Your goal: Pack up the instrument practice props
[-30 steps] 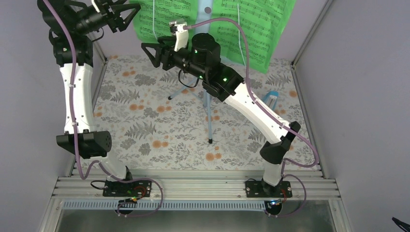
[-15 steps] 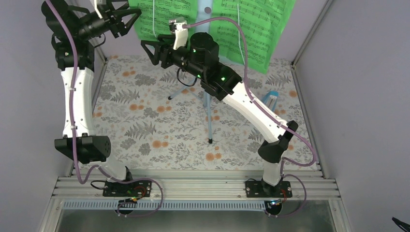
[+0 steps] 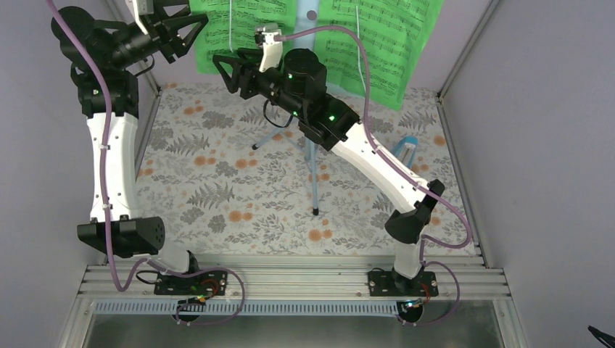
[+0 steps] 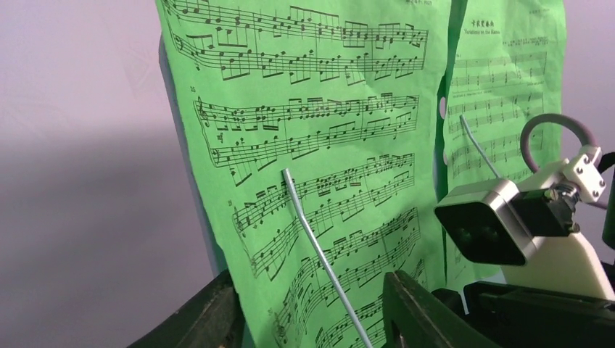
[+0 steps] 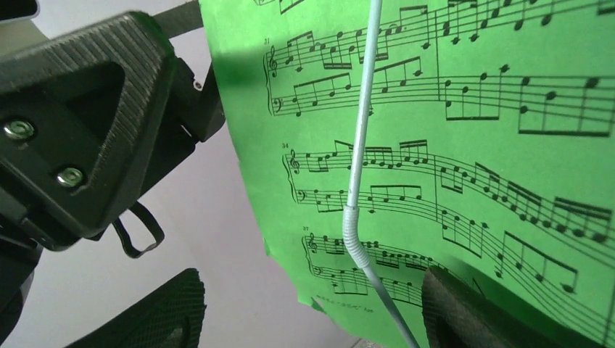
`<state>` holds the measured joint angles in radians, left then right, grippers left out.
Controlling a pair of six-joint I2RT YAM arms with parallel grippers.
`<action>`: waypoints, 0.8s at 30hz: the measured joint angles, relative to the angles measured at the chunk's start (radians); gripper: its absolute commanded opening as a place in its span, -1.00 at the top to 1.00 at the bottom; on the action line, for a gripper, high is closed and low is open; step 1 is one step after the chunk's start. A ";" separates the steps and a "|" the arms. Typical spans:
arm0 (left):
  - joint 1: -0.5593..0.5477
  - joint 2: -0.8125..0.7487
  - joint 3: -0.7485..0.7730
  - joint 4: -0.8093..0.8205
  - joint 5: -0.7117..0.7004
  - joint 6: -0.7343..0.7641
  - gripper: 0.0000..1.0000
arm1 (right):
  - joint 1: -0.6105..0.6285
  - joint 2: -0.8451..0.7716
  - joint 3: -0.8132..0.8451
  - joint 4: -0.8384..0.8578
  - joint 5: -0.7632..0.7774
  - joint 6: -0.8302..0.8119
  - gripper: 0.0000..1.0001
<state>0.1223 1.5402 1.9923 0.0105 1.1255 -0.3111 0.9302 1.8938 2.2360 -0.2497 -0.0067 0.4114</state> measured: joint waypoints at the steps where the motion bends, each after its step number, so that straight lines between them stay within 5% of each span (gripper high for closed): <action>1: 0.000 0.000 -0.001 0.002 0.000 -0.003 0.13 | 0.000 0.003 0.002 0.005 0.002 0.000 -0.36; 16: 0.000 0.004 -0.002 0.002 -0.020 -0.025 0.83 | -0.001 0.064 0.052 0.076 0.043 -0.021 0.22; 24: 0.000 0.010 -0.002 -0.014 -0.046 -0.032 0.95 | -0.011 0.075 0.066 0.119 0.042 -0.021 0.93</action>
<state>0.1223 1.5501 1.9900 -0.0036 1.0798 -0.3435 0.9192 1.9686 2.3016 -0.1307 0.0349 0.3901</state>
